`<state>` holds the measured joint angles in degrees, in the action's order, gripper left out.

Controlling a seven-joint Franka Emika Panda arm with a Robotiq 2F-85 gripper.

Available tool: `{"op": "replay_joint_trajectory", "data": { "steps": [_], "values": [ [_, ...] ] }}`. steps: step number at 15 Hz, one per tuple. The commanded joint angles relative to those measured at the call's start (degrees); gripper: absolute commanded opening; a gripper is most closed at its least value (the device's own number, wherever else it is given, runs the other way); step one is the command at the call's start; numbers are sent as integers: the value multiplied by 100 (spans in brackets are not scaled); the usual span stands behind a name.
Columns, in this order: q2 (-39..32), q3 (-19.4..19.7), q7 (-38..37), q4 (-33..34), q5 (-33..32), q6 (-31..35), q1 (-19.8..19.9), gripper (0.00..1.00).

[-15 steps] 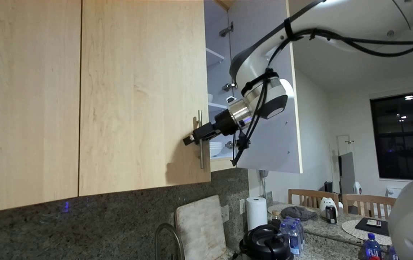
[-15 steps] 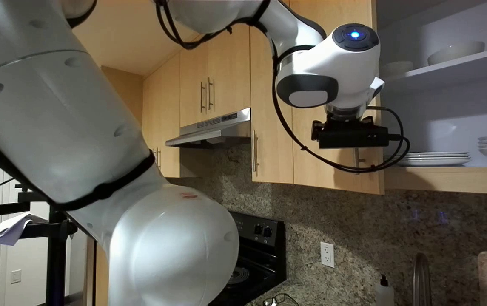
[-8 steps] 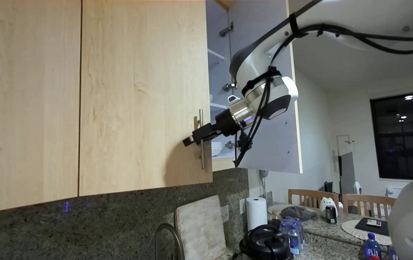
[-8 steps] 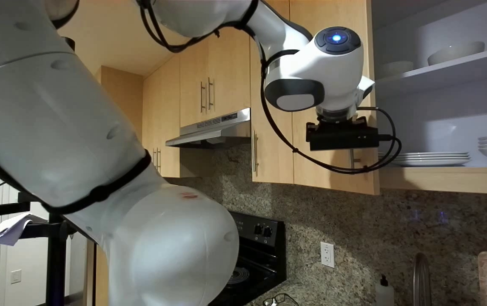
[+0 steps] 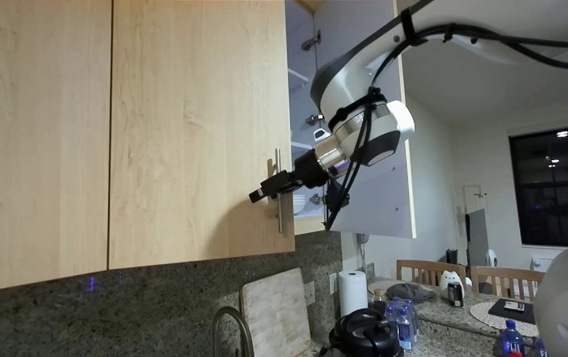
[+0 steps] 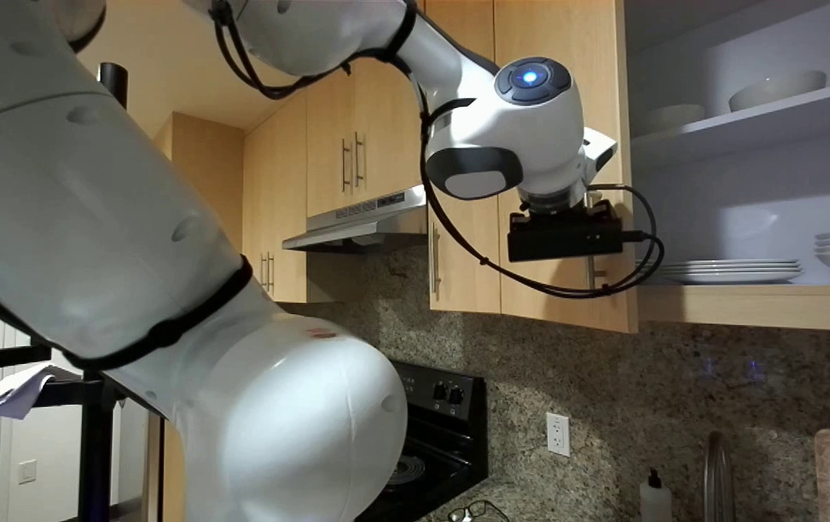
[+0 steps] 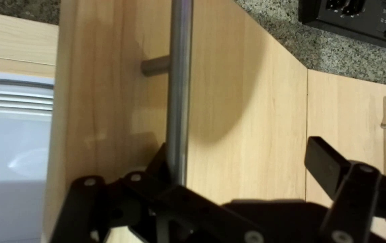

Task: Open the left door of the first upper cabinet from the right

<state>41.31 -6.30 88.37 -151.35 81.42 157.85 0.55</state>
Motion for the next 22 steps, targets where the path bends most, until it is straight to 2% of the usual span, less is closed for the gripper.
{"op": "replay_joint_trajectory", "data": {
  "steps": [1, 4, 5, 11, 15, 22],
  "values": [
    [-48, -561, -408, -382, 353, 62, -428, 100],
    [-87, -784, -389, -356, 629, 406, -464, 100],
    [52, -399, -94, -72, 327, 578, -2, 100],
    [87, -468, -43, -100, 460, 761, -14, 100],
    [210, -467, 148, -281, 625, 681, -175, 100],
    [578, -695, 442, -669, 658, 759, -372, 100]
  ]
}}
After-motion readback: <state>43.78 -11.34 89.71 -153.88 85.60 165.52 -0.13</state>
